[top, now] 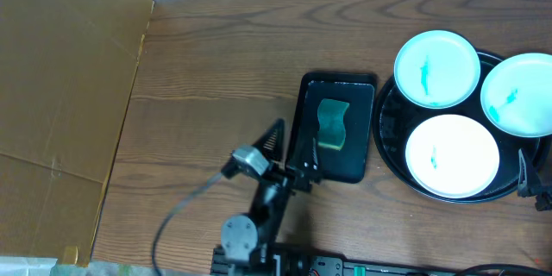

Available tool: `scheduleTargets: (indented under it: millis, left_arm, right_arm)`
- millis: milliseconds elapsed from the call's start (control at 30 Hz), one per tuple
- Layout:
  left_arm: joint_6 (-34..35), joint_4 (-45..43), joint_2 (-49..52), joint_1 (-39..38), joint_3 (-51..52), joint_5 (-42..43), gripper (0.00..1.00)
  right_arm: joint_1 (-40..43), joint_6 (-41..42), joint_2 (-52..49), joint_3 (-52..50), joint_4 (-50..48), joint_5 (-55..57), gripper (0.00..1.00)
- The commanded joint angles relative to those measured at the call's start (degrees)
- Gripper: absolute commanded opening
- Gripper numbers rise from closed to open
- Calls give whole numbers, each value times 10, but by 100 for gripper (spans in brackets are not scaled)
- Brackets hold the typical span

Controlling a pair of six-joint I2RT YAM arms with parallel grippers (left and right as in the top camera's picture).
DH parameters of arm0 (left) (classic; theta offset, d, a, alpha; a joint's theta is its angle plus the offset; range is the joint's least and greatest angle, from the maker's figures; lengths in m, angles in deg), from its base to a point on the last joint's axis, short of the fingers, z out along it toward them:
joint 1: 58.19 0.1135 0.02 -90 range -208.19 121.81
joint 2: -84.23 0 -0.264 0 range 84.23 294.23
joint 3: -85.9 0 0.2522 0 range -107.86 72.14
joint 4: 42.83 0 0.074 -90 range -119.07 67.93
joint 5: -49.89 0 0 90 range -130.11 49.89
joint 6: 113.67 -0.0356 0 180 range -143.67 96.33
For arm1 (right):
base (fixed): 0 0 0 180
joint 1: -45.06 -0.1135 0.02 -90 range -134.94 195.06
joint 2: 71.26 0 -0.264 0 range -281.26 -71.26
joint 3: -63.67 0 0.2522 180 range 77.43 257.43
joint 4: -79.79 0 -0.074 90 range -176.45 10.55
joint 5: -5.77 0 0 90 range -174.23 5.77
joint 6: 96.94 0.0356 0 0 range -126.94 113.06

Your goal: Clean dirty plates on tray and stack at the side

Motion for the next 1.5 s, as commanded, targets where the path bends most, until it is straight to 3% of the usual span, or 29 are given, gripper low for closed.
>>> scheduleTargets:
  millis: [0,200,300,467,600,767,1100,1133,1467]
  left_arm:
    - [-80,75,95,2,-108,-26,83]
    - [-151,413,319,2,-347,-20,83]
    - [-160,505,396,2,-424,-11,83]
    - [-194,536,467,2,-468,-19,83]
    - [-143,578,525,2,-479,-62,83]
    - [-131,615,622,2,-478,-51,83]
    - [-133,591,745,-4,-478,-19,83]
    - [-133,587,756,-7,-478,-19,98]
    - [-133,520,841,-39,-478,-30,98]
  right_arm:
    - [-5,7,3,-1,2,2,99]
    - [-5,7,3,-1,2,2,99]
    - [-5,7,3,-1,2,2,99]
    - [-5,7,3,-1,2,2,99]
    - [-5,7,3,-1,2,2,99]
    - [-5,7,3,-1,2,2,99]
    - [-5,7,3,-1,2,2,99]
    - [-5,7,3,-1,2,2,99]
    - [-5,7,3,-1,2,2,99]
